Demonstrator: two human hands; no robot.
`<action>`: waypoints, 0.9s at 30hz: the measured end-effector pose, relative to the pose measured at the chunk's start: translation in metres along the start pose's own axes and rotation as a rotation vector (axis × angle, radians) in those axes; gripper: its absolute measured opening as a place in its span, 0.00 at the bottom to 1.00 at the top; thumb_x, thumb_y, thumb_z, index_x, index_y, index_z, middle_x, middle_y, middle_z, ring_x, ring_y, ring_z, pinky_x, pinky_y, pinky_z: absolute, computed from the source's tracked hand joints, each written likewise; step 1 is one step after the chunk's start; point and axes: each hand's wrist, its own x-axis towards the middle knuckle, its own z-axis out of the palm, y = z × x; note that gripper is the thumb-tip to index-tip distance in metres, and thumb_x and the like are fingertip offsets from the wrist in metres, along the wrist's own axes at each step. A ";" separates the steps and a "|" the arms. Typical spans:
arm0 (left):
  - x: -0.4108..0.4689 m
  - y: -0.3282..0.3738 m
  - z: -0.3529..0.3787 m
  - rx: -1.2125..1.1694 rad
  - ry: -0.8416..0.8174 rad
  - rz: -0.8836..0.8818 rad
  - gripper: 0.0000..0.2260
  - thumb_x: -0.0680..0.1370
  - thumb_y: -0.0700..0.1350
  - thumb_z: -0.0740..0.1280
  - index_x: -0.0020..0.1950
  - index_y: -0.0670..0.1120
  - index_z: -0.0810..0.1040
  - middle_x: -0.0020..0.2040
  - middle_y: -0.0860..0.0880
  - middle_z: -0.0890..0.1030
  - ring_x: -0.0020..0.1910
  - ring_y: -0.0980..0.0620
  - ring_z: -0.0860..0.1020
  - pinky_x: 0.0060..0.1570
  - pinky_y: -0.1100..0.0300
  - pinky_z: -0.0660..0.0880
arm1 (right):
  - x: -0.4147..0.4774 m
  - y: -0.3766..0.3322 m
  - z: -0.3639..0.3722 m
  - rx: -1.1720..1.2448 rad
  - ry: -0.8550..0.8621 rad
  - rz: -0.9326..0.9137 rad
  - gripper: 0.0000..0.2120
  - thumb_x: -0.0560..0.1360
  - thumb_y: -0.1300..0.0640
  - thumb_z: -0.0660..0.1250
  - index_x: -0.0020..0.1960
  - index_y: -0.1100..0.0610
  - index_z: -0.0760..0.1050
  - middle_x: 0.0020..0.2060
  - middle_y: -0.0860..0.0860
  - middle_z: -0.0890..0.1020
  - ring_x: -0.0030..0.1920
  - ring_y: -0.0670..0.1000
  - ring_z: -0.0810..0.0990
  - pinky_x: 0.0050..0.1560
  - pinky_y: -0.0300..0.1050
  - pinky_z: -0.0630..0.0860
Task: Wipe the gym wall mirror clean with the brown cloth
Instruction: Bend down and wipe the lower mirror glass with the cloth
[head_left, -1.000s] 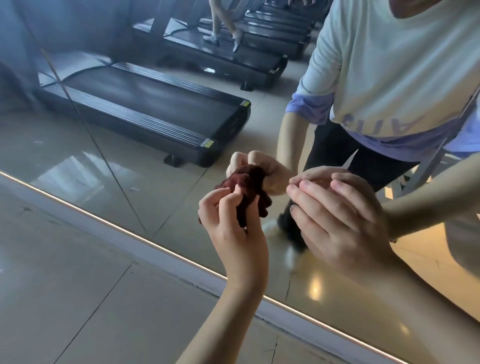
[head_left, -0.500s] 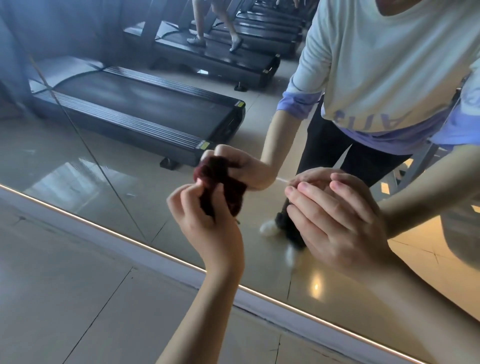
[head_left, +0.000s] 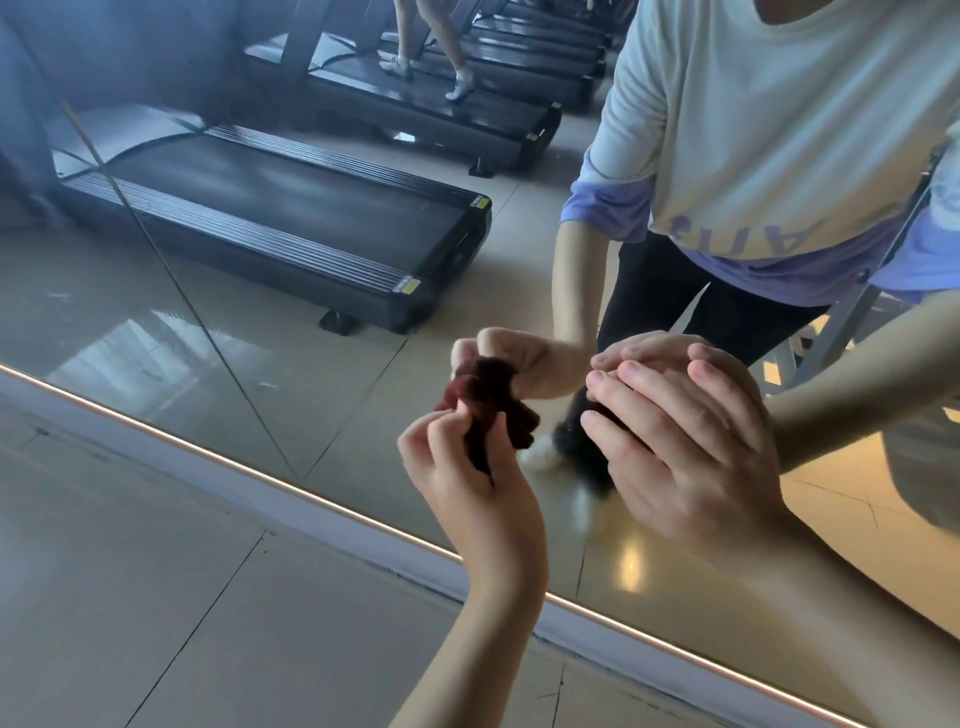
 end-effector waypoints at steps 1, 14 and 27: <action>-0.002 -0.003 -0.003 0.015 -0.030 0.021 0.10 0.77 0.37 0.67 0.45 0.51 0.69 0.52 0.56 0.68 0.49 0.63 0.72 0.48 0.75 0.70 | 0.000 -0.002 0.001 0.012 -0.002 0.016 0.11 0.79 0.62 0.60 0.51 0.56 0.82 0.57 0.54 0.83 0.62 0.53 0.76 0.73 0.52 0.61; 0.050 -0.050 -0.021 0.033 0.183 -0.346 0.12 0.81 0.38 0.65 0.43 0.53 0.70 0.52 0.42 0.74 0.47 0.50 0.75 0.54 0.60 0.72 | 0.026 -0.036 0.029 0.149 -0.026 0.032 0.10 0.77 0.61 0.63 0.50 0.57 0.84 0.60 0.54 0.82 0.65 0.53 0.75 0.74 0.53 0.60; 0.101 -0.100 -0.047 0.025 0.243 -0.583 0.10 0.82 0.43 0.64 0.43 0.55 0.69 0.58 0.37 0.77 0.54 0.43 0.79 0.58 0.51 0.77 | 0.043 -0.078 0.063 0.207 -0.082 0.029 0.10 0.78 0.63 0.63 0.50 0.58 0.84 0.61 0.56 0.81 0.65 0.54 0.74 0.75 0.53 0.58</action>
